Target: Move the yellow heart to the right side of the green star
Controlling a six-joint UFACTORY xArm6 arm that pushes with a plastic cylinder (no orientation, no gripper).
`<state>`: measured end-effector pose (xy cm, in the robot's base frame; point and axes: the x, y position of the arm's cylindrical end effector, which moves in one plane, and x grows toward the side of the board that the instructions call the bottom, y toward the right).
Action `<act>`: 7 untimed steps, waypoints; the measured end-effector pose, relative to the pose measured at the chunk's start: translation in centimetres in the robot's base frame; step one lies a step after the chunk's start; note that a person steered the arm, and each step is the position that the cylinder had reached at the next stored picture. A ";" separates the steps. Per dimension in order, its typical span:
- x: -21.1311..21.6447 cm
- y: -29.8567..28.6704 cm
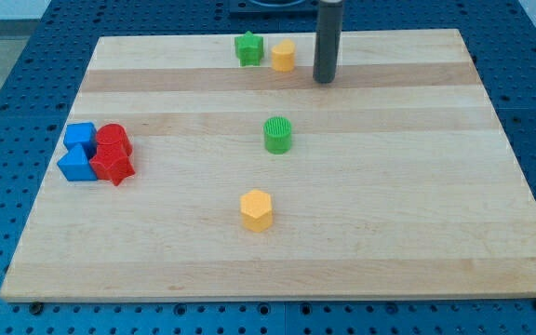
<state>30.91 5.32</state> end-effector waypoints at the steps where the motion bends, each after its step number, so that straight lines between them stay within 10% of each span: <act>1: -2.1 -2.6; 3: -4.5 -3.2; 5: 4.0 7.4; 7: 15.5 1.7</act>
